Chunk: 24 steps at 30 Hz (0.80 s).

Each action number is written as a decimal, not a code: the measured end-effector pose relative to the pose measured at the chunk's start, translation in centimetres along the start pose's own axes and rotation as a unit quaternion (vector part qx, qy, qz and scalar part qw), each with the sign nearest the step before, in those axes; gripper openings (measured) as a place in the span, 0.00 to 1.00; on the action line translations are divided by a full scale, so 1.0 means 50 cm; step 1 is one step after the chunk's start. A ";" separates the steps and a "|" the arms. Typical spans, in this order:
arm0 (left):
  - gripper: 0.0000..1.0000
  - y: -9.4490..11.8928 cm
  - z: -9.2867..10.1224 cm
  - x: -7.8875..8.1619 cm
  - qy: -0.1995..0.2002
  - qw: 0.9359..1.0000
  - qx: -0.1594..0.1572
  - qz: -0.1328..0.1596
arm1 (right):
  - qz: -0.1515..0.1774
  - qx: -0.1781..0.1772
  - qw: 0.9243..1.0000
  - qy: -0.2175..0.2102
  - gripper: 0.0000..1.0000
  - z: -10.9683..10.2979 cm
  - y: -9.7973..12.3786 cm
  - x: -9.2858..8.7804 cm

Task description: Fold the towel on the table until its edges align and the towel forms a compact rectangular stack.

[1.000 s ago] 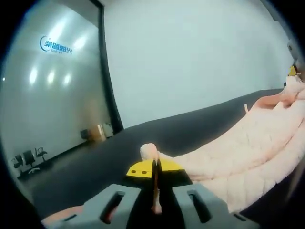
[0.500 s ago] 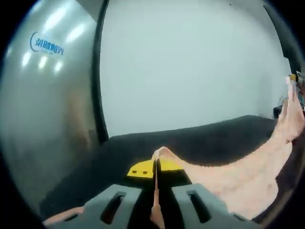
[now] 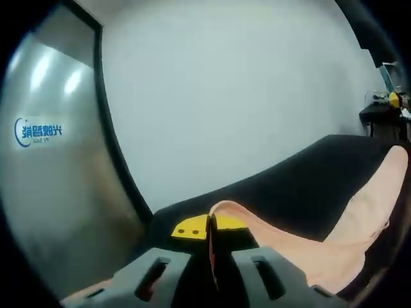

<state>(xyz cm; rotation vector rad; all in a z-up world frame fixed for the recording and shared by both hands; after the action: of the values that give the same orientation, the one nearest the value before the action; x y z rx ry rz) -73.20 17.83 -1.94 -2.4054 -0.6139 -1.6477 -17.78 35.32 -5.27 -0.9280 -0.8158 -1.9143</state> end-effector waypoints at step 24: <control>0.00 0.010 -0.001 -0.022 -0.013 1.000 -0.006 -0.026 | -0.165 0.141 0.912 0.347 0.15 -0.098 0.033 -0.140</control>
<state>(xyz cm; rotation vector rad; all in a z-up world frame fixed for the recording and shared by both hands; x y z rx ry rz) -73.38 17.07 -2.90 -2.4424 -0.6779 -1.6463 -15.11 33.44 -13.31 0.1009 -0.8026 -2.1236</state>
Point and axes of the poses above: the point that each gripper's makers call its tool centre point, and the gripper's own axes: y roughly backward along the fingers, z roughly to its right, x roughly out of its top, the point moved 8 cm from there along y, roughly backward along the fingers, and after that the axes turned 4 degrees about x, right-handed, at the moved point
